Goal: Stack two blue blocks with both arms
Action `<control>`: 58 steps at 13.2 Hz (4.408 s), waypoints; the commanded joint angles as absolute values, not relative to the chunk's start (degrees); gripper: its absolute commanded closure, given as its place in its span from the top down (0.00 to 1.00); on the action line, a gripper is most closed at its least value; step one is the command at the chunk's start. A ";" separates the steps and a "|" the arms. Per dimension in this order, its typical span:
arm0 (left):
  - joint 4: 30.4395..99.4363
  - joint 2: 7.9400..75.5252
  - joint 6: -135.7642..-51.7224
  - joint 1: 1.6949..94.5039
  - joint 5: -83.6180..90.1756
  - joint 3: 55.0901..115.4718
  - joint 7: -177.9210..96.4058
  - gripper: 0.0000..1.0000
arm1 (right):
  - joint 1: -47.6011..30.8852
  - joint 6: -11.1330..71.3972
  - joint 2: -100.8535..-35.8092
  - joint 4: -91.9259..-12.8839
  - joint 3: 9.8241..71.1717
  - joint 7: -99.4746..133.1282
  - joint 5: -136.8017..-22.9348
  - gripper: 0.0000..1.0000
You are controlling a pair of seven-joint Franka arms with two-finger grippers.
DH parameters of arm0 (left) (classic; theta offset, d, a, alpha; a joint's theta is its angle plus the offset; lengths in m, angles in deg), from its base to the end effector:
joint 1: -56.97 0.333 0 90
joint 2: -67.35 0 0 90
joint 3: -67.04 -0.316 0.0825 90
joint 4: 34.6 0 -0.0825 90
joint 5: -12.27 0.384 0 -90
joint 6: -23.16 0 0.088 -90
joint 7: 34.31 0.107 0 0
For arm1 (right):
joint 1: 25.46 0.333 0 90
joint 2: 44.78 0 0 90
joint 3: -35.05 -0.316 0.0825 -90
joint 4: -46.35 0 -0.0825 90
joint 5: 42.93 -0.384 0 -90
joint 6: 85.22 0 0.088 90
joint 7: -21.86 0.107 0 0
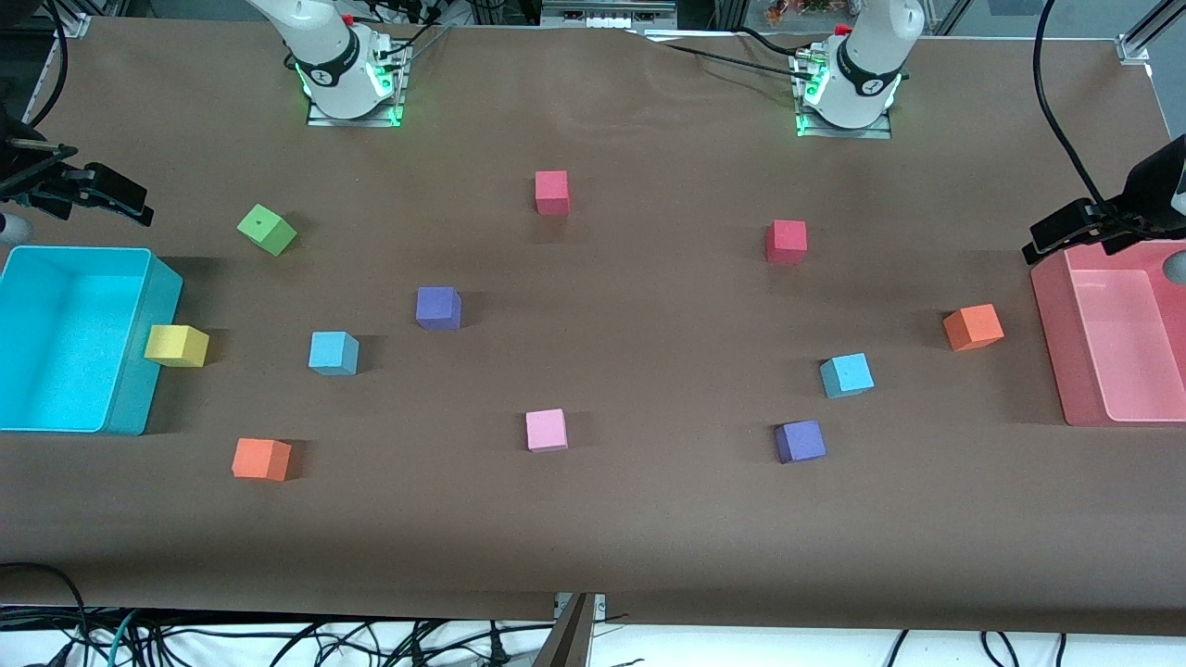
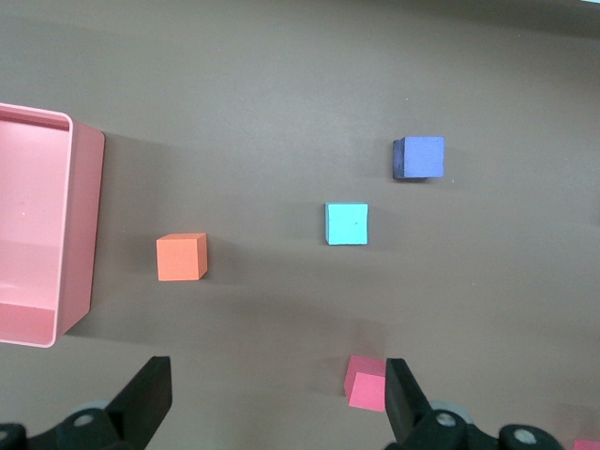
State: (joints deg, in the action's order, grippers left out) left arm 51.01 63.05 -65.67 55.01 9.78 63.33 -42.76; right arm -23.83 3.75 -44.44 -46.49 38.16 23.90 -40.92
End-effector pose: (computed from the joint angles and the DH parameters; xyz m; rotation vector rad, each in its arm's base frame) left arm 0.5757 0.0114 0.6166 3.0918 0.2750 -0.0325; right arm 0.5488 -0.0181 0.6030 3.1036 -0.0947 -0.0954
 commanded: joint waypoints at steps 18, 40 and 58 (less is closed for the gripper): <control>49.16 62.34 -65.00 55.57 9.19 63.18 -42.22 1.00 | -24.40 3.72 -43.81 -47.25 37.77 23.09 -41.53 1.00; 49.16 62.43 -64.91 55.66 9.81 63.18 -42.13 1.00 | -24.40 3.72 -43.81 -47.34 37.60 23.18 -41.53 1.00; 49.16 62.52 -64.82 55.66 9.90 63.26 -42.13 1.00 | -17.20 15.03 -65.15 -48.13 37.33 21.77 -42.23 1.00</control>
State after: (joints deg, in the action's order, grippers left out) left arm 50.70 63.05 -65.67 55.39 9.78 63.22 -42.76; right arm -17.55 12.04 -63.07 -48.08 37.26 22.20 -41.32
